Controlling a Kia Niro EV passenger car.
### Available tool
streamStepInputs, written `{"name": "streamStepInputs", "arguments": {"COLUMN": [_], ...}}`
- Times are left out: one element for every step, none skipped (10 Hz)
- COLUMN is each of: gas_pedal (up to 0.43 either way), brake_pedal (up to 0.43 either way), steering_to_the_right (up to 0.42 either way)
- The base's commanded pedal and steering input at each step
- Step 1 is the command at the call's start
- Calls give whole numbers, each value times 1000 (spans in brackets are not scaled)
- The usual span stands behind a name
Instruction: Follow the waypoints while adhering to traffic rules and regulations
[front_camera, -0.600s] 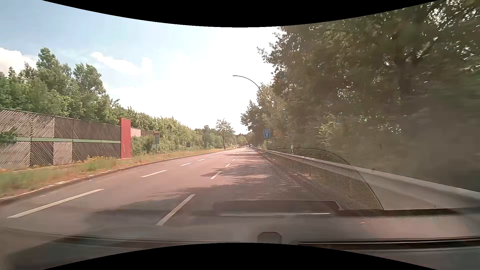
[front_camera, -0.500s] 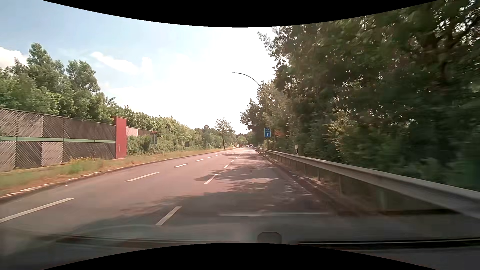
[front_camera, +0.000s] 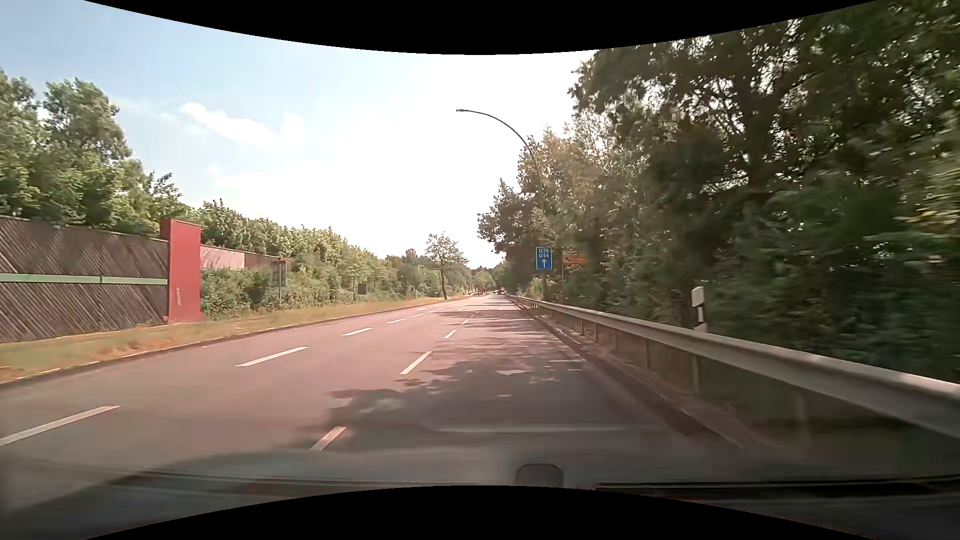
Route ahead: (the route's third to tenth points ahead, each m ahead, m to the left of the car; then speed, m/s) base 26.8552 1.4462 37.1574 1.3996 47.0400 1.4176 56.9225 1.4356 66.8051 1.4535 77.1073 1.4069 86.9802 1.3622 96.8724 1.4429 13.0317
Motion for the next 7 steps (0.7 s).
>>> {"name": "streamStepInputs", "arguments": {"gas_pedal": [118, 118, 118, 118, 118, 118, 118], "brake_pedal": [0, 0, 0, 0, 0, 0, 0], "steering_to_the_right": [-2, -1, 0, 0, 0, -1, -1]}}
